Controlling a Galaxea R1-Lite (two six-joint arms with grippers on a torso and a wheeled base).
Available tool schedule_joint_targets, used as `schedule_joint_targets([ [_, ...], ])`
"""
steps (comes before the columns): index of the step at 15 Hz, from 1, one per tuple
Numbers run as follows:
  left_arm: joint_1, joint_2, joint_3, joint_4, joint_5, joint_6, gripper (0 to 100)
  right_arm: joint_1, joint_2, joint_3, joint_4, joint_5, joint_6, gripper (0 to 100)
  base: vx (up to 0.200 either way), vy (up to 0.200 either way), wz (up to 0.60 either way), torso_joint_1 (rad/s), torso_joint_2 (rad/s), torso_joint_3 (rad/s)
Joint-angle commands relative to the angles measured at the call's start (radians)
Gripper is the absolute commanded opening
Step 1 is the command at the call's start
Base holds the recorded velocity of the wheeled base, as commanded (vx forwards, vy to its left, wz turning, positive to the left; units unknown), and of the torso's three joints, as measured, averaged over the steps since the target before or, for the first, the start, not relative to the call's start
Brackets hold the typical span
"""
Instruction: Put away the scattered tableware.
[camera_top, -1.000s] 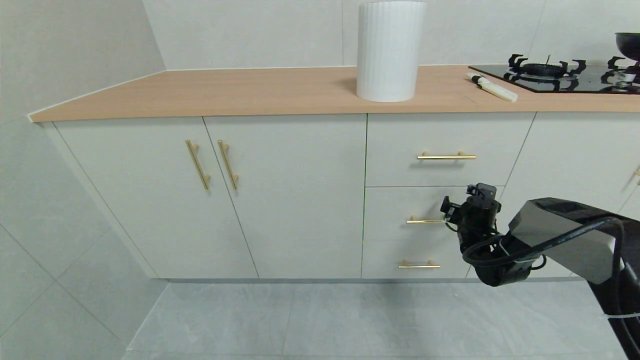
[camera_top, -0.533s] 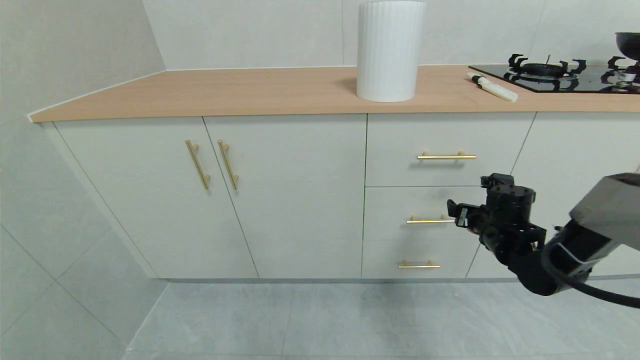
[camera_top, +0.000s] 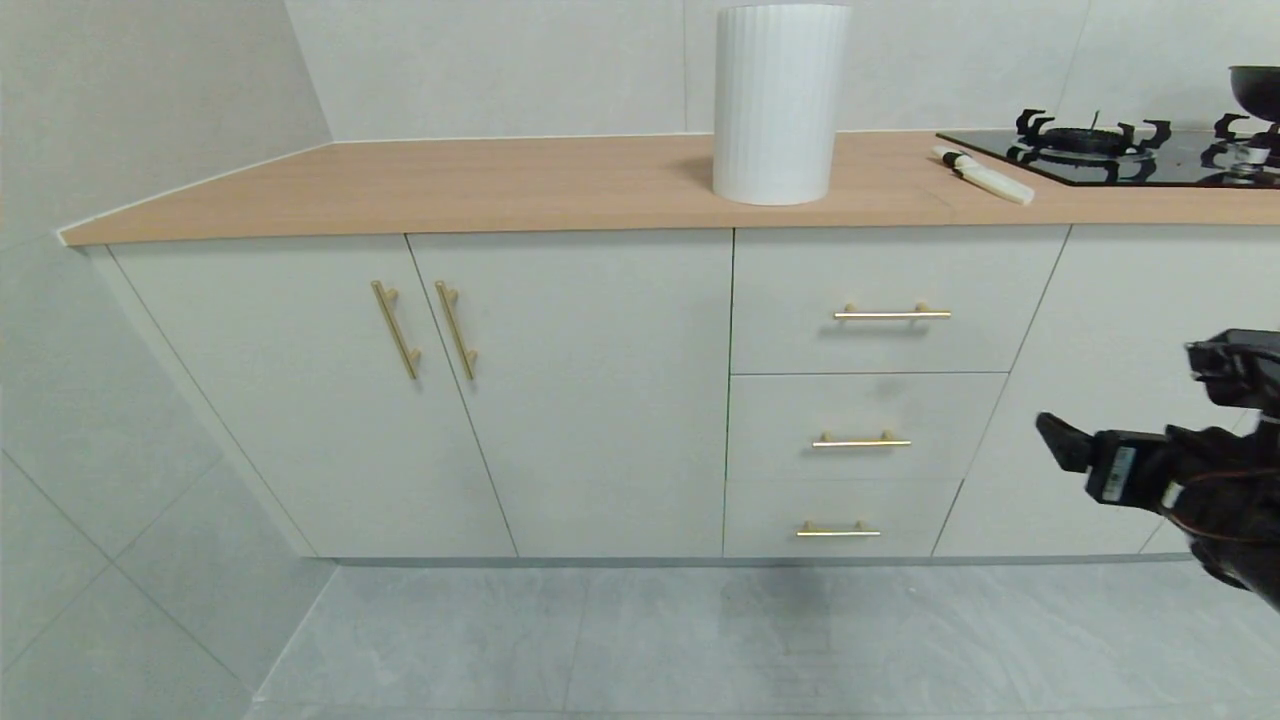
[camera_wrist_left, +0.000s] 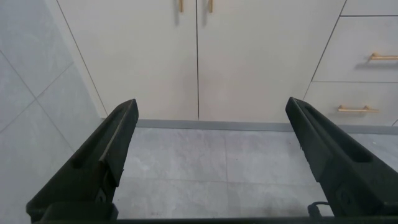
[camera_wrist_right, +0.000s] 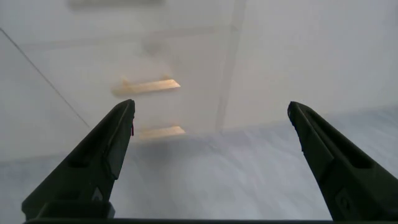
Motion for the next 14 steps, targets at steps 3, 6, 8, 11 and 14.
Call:
schedule_joint_targets([
  [3,0.000,0.000,0.000,0.000,0.001,0.000,100,0.001,-0.758,0.064,0.588,-0.106,-0.102,100,0.000,0.000,0.00,0.000,0.00,0.000],
  [6,0.000,0.000,0.000,0.000,0.001,0.000,100,-0.088,-0.990,0.050,0.790,-0.106,-0.139,100,0.000,0.000,0.00,0.000,0.00,0.000],
  [8,0.000,0.000,0.000,0.000,0.001,0.000,100,-0.131,-1.146,0.052,0.861,-0.104,-0.207,100,0.000,0.000,0.00,0.000,0.00,0.000],
  [11,0.000,0.000,0.000,0.000,0.001,0.000,100,-0.182,-1.304,0.050,0.981,-0.103,-0.221,100,0.000,0.000,0.00,0.000,0.00,0.000],
  [14,0.000,0.000,0.000,0.000,0.001,0.000,100,-0.234,-1.367,0.063,1.020,-0.095,-0.161,100,0.000,0.000,0.00,0.000,0.00,0.000],
])
